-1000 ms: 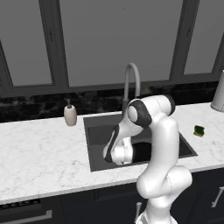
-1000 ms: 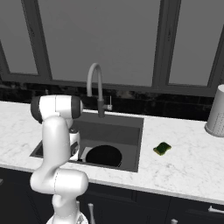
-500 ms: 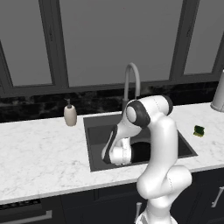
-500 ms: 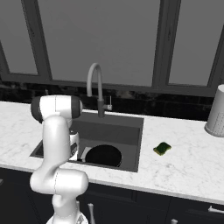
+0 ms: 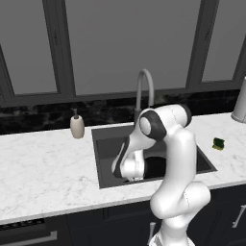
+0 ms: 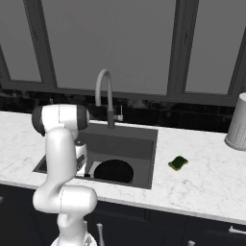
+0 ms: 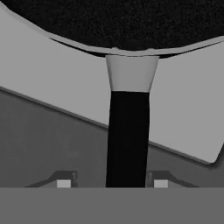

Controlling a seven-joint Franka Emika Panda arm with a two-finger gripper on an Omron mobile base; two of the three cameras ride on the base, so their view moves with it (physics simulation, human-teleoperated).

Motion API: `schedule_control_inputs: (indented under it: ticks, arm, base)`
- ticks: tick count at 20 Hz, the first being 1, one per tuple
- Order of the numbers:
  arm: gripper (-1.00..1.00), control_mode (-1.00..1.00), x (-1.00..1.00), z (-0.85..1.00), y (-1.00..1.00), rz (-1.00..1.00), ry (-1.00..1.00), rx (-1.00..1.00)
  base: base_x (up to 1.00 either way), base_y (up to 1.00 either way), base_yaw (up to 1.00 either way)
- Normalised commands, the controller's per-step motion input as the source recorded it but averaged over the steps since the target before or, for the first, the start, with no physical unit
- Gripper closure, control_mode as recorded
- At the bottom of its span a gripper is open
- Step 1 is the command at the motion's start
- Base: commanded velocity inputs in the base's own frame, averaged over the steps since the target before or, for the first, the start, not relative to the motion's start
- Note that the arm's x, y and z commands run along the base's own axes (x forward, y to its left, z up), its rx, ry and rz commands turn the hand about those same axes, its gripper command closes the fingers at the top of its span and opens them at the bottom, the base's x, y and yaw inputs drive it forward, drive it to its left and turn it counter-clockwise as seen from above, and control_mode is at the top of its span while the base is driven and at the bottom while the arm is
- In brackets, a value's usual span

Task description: Pick the pan and sponge and place them into the sink. Then turn on the water.

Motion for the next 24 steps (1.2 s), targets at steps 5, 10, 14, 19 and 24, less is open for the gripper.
schedule_control_inputs:
  ticks: [5,10,14,19,24]
  arm:
    - [-1.00,-1.00,0.16,0.31,0.00,0.00,0.00,0.00]
    - [-1.00,-1.00,0.08,0.42,0.00,-0.01,0.00,0.00]
    - [-1.00,-1.00,0.01,0.65,0.00,-0.01,0.00,0.00]
    - [-1.00,-1.00,0.00,0.84,0.00,0.00,-0.05,0.00]
    - [-1.00,-1.00,0.00,0.95,0.00,0.00,-0.07,0.00]
  base:
    - [0.00,0.00,0.00]
    - [0.00,0.00,0.00]
    - [0.00,0.00,0.00]
    - [0.00,0.00,0.00]
    - [0.00,0.00,0.00]
